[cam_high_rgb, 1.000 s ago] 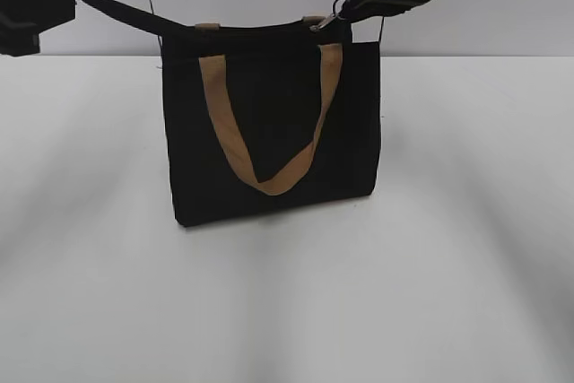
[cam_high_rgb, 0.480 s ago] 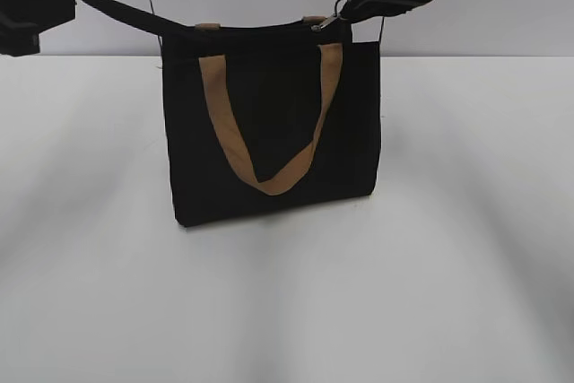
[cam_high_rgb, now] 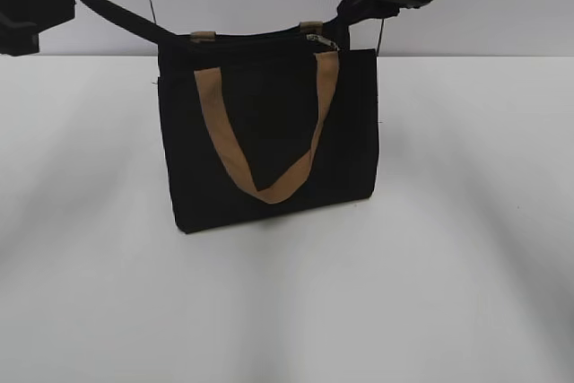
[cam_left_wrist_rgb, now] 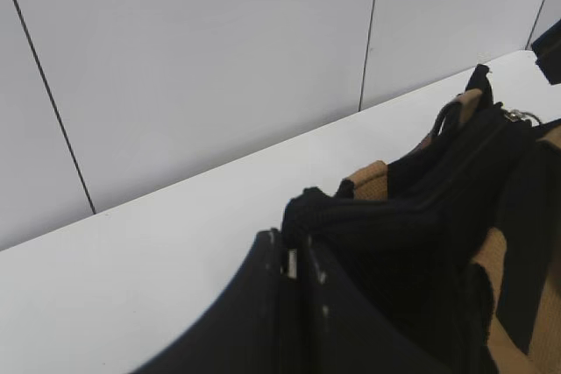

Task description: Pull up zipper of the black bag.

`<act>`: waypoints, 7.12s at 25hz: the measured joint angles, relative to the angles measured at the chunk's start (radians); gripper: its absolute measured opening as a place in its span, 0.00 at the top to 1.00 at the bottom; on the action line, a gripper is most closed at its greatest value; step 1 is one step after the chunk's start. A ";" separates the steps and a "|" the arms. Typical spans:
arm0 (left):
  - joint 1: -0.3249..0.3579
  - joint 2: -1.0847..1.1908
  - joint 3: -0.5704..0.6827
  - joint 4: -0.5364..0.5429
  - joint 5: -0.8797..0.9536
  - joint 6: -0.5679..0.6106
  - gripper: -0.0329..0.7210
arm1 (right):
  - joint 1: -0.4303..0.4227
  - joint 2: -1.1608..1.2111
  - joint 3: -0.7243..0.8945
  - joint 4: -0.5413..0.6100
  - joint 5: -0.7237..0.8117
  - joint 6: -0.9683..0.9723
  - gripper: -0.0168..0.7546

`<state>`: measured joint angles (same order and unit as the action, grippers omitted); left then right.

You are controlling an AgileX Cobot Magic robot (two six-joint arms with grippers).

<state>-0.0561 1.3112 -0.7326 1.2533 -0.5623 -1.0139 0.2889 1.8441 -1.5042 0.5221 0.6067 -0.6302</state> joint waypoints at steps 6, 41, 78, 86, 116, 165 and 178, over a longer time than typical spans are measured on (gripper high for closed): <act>0.000 0.000 0.000 0.000 0.000 0.000 0.94 | 0.000 -0.003 0.000 0.004 0.038 0.000 0.49; 0.001 0.000 0.000 0.488 0.092 -0.322 0.42 | 0.000 -0.032 0.000 -0.012 0.083 0.001 0.48; -0.026 0.181 -0.277 -1.228 1.295 0.754 0.50 | -0.001 -0.117 0.000 -0.228 0.248 0.235 0.48; -0.026 0.181 -0.390 -1.243 1.487 0.790 0.52 | -0.008 -0.117 0.000 -0.495 0.499 0.558 0.48; -0.026 -0.193 -0.210 -1.260 1.775 0.898 0.57 | -0.323 -0.925 0.745 -0.376 0.608 0.497 0.49; -0.026 -1.320 0.193 -1.241 1.631 0.977 0.52 | -0.323 -1.852 1.036 -0.369 0.493 0.325 0.45; -0.026 -1.320 0.193 -1.264 1.631 0.989 0.14 | -0.323 -1.852 1.036 -0.368 0.493 0.328 0.18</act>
<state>-0.0825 -0.0089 -0.5399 -0.0107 1.0683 -0.0251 -0.0340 -0.0079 -0.4685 0.1537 1.1001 -0.3020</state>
